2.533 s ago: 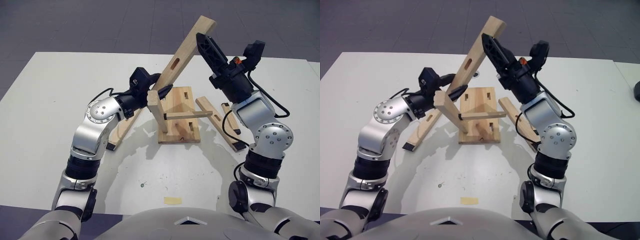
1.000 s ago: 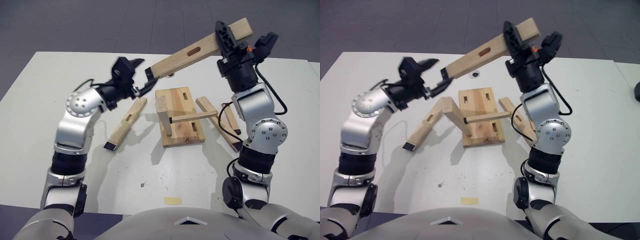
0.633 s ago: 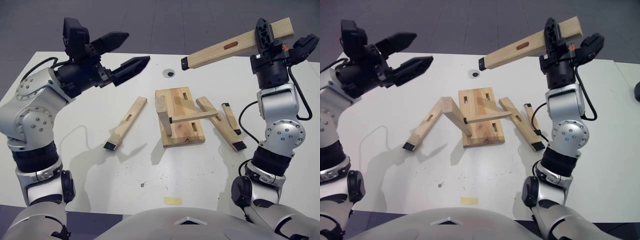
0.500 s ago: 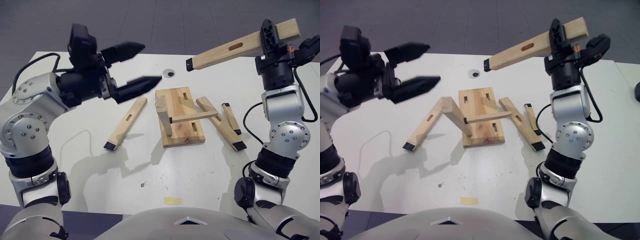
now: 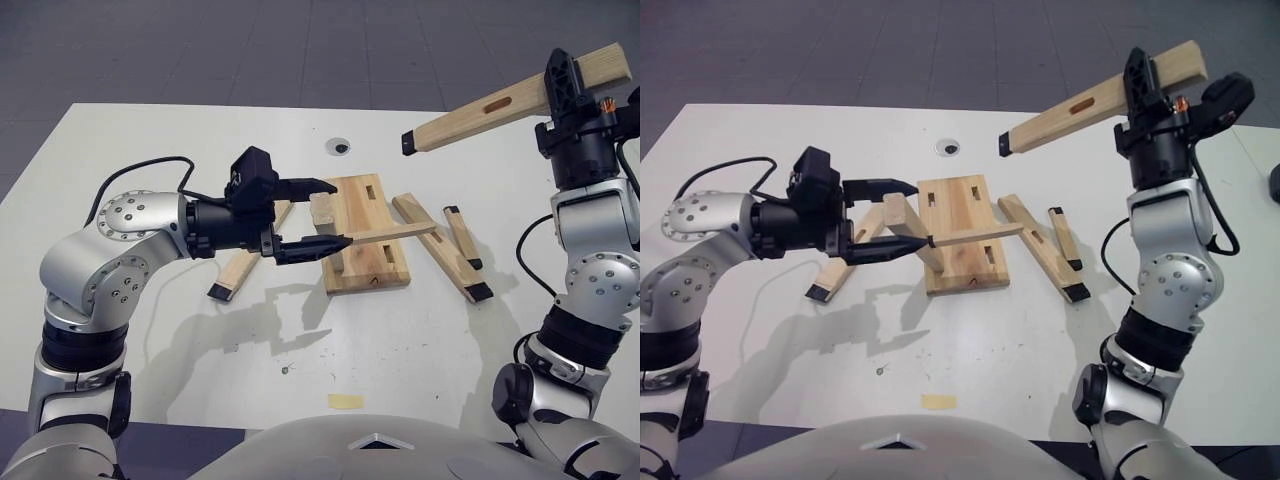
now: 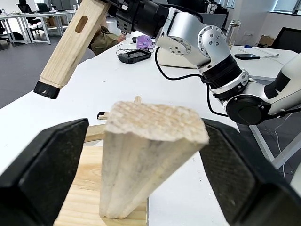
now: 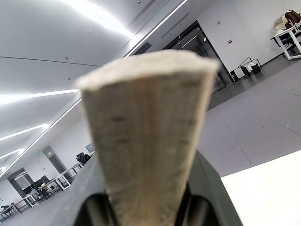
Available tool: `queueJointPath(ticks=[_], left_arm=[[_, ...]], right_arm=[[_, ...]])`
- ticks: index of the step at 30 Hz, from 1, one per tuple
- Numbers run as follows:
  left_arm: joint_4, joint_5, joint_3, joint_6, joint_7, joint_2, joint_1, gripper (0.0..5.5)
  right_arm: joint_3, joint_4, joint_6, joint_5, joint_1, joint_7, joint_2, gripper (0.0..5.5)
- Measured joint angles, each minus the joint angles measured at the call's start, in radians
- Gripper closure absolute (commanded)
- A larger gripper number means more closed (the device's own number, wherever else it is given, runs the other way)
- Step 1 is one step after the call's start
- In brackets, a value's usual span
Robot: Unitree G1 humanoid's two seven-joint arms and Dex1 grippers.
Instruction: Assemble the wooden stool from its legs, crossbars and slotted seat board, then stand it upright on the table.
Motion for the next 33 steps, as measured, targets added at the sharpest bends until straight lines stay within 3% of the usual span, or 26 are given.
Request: queueJointPath(ticks=[8,15,33], left_arm=[[-0.001,-0.011,-0.005,-0.012,0.014,-0.008,0.017,3.20],[-0.005,0.121,-0.076,-0.125,0.115,-0.063,0.036,3.41],[0.035,0.273,-0.154,-0.190,0.287,-0.148,0.010,3.46]], right_arm=[[0.064,-0.032,0.030,-0.090,0.069,0.055,-0.041,4.49],[0.138,-0.082,0.040,-0.227,0.094,0.132,-0.123,4.49],[0.324,-0.155,0.086,-0.457,0.103,0.214,-0.159,4.49]])
